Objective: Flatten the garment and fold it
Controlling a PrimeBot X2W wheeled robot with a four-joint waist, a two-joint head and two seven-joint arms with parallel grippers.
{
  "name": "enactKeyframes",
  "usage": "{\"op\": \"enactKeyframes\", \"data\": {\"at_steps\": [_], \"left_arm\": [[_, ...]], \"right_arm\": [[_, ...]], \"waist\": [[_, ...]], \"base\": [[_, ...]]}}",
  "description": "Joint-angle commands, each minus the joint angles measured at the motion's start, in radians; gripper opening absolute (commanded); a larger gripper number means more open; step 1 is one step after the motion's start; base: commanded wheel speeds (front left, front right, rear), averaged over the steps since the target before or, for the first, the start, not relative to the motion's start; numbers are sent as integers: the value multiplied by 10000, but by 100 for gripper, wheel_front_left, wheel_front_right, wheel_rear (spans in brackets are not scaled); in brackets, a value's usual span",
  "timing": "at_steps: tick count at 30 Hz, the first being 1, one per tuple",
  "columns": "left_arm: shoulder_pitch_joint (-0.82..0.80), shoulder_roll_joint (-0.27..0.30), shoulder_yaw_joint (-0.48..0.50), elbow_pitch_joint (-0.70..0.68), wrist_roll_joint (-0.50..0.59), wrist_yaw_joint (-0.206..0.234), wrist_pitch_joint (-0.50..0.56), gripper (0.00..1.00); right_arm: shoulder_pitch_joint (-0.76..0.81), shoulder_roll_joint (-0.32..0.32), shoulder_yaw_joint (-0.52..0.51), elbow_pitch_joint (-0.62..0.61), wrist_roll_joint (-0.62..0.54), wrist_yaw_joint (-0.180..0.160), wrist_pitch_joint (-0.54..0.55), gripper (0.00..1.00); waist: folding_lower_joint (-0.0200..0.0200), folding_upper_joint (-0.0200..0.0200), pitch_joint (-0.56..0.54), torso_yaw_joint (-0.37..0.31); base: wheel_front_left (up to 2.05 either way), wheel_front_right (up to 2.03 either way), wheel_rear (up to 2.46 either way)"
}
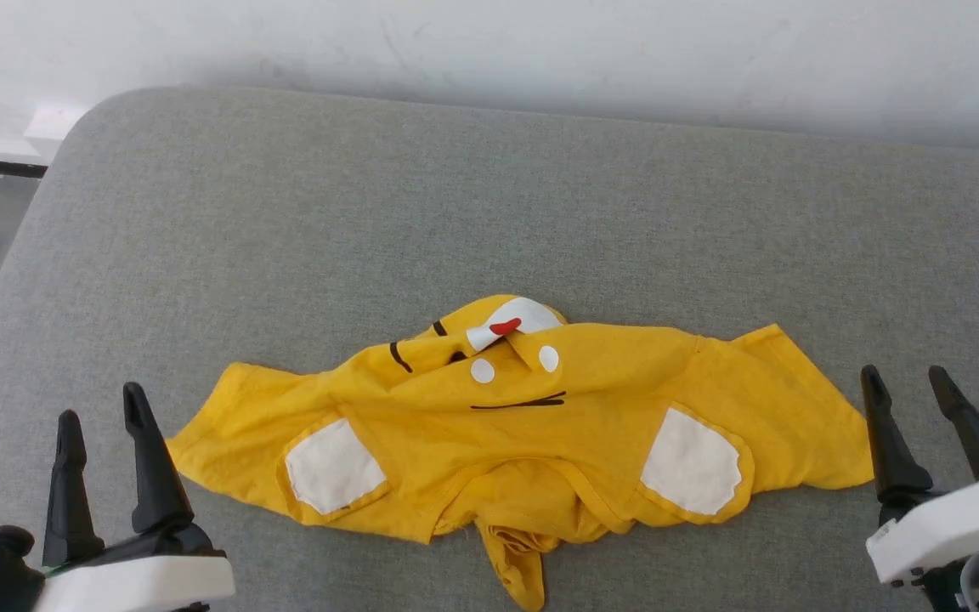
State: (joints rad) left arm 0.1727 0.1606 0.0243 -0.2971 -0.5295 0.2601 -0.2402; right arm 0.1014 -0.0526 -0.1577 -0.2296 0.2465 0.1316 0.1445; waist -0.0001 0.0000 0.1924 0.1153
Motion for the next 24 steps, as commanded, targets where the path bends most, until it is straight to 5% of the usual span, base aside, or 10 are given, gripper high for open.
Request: {"op": "enactKeyframes", "data": {"at_steps": [1,12,22,23,24], "left_arm": [[-122,-19,42,-57,216,-119,-102,100],[-343,-455,-132,148,1221,-745,-212,100],[-578,-734,-146,291,1566,-1051,-214,100],[-587,-753,-142,303,1589,-1069,-215,100],[-591,-772,-126,309,1612,-1079,-215,100]], "right_arm": [[-209,24,-72,-72,-308,-9,298,100],[-1158,-22,-502,1248,-1727,-9,3321,100],[-1516,-275,-22,2608,-1584,-9,4033,100],[-1553,-299,57,2672,-1555,-9,4010,44],[-1624,-305,70,2671,-1524,-9,3883,0]], "waist": [[1,0,32,-18],[1,0,639,185],[1,0,889,432],[1,0,881,445],[1,0,872,445]], "base": [[0,0,0],[0,0,0],[0,0,0],[0,0,0],[0,0,0]]}}
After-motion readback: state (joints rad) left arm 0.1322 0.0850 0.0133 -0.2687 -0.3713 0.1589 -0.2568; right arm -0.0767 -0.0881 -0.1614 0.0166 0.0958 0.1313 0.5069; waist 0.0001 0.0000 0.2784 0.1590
